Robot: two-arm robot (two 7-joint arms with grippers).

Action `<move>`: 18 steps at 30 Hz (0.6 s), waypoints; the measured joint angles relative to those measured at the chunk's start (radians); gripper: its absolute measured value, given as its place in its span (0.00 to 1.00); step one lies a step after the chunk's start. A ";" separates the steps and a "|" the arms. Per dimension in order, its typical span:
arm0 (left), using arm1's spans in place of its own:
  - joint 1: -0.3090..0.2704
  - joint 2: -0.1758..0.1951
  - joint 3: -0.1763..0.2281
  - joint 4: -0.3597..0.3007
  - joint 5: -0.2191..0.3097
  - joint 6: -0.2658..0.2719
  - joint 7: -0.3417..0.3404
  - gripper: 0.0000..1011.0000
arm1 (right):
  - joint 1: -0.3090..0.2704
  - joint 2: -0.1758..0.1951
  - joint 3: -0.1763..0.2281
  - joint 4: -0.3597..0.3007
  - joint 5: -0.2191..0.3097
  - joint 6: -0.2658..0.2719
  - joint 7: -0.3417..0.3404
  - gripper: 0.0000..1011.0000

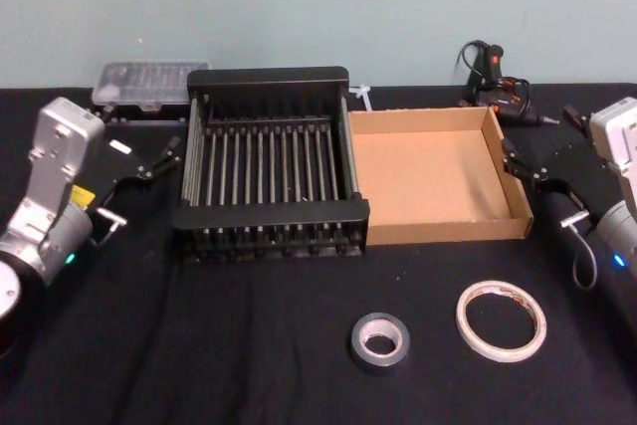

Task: Pick up the white tape and place it into the black box , Pick up the silver tape and place it into the brown box.

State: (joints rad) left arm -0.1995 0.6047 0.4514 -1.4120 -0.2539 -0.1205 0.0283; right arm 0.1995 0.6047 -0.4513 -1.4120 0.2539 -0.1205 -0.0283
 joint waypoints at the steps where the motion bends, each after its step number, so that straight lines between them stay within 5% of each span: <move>1: 0.000 0.000 0.000 0.000 0.000 0.000 0.000 0.99 | 0.000 0.000 0.000 0.000 0.000 0.000 0.000 0.99; 18: 0.000 0.000 0.000 0.000 0.000 0.000 0.000 0.99 | 0.000 0.000 0.000 0.000 0.000 0.000 0.000 0.99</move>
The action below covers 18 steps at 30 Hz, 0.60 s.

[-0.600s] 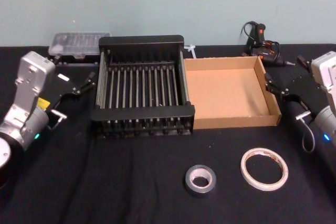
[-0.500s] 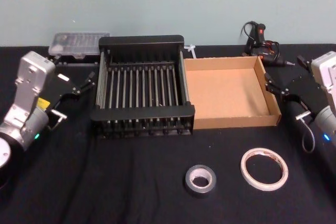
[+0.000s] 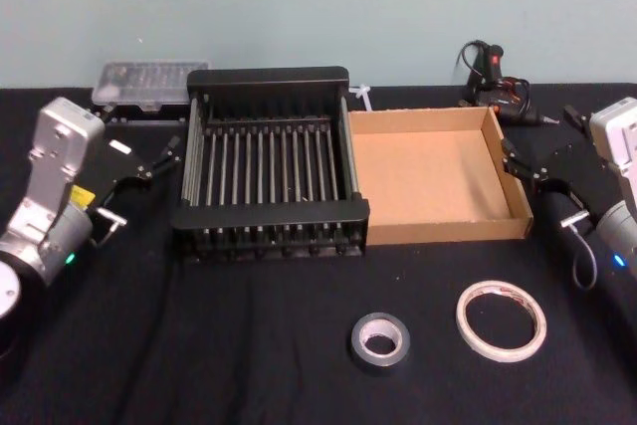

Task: Pick up the white tape and place it into the black box , Pick up the silver tape and place it into the brown box.

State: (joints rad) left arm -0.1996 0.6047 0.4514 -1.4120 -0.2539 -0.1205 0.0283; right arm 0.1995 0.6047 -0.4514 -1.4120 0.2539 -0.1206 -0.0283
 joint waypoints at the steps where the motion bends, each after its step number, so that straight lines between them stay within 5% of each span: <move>1: 0.000 0.000 0.000 0.000 0.000 0.000 0.000 0.99 | 0.000 0.000 0.000 0.000 0.000 0.000 0.000 0.99; 18: 0.000 0.000 0.000 0.000 0.000 0.000 0.000 0.99 | 0.000 0.000 0.000 0.000 0.000 0.000 0.000 0.99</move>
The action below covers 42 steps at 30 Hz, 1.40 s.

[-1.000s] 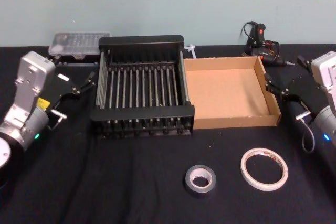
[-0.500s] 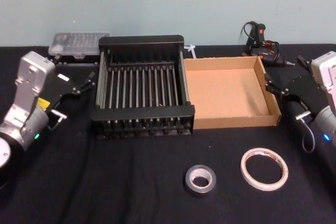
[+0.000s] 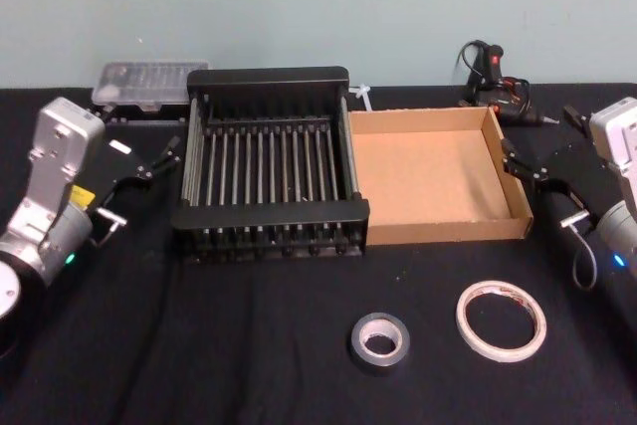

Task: Pick up the white tape and place it into the black box , Pick up the silver tape and place it into the brown box.

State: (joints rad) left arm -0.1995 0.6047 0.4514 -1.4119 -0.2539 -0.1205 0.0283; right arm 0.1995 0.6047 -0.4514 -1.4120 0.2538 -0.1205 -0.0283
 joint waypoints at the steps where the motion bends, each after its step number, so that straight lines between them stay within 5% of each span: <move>1: 0.000 0.000 0.000 0.000 0.000 0.000 0.000 0.99 | 0.000 0.000 0.000 0.000 0.000 0.000 0.000 0.99; 15: 0.000 0.000 0.000 0.000 0.000 0.000 0.000 0.99 | -0.001 0.000 0.001 -0.001 0.000 0.000 0.000 0.99; 25: 0.000 0.000 0.000 0.000 0.000 0.000 0.000 0.99 | -0.061 0.011 0.035 -0.079 0.014 0.021 0.022 0.99; 42: 0.000 0.000 0.000 0.000 0.000 0.000 0.000 0.99 | -0.212 0.063 0.129 -0.281 0.130 0.165 0.101 0.99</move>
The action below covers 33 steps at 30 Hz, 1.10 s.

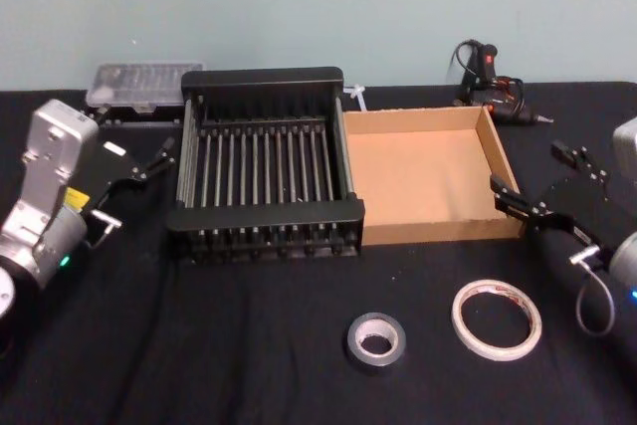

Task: Pick up the white tape and place it into the black box , Pick up the silver tape and place it into the brown box.

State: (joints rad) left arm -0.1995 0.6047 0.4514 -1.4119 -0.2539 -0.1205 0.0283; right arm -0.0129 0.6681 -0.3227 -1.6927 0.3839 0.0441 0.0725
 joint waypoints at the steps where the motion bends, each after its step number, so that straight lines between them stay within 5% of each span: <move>1: 0.000 0.000 0.000 0.000 0.000 0.000 0.000 0.99 | -0.008 0.004 0.005 -0.010 0.002 0.006 0.001 0.99; 8: 0.000 0.000 0.000 0.000 0.000 0.000 0.000 0.99 | -0.091 0.052 0.061 -0.111 0.045 0.076 0.032 0.99; 21: 0.000 0.000 0.000 0.000 0.000 0.000 0.000 0.99 | -0.203 0.107 0.136 -0.225 0.091 0.126 0.104 0.99; 33: 0.000 0.000 0.000 0.000 0.000 0.000 0.000 0.99 | -0.241 0.077 0.152 -0.206 0.108 0.170 0.129 0.99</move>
State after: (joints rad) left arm -0.1995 0.6047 0.4514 -1.4120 -0.2539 -0.1206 0.0283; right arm -0.2537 0.7454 -0.1704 -1.8991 0.4914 0.2140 0.2016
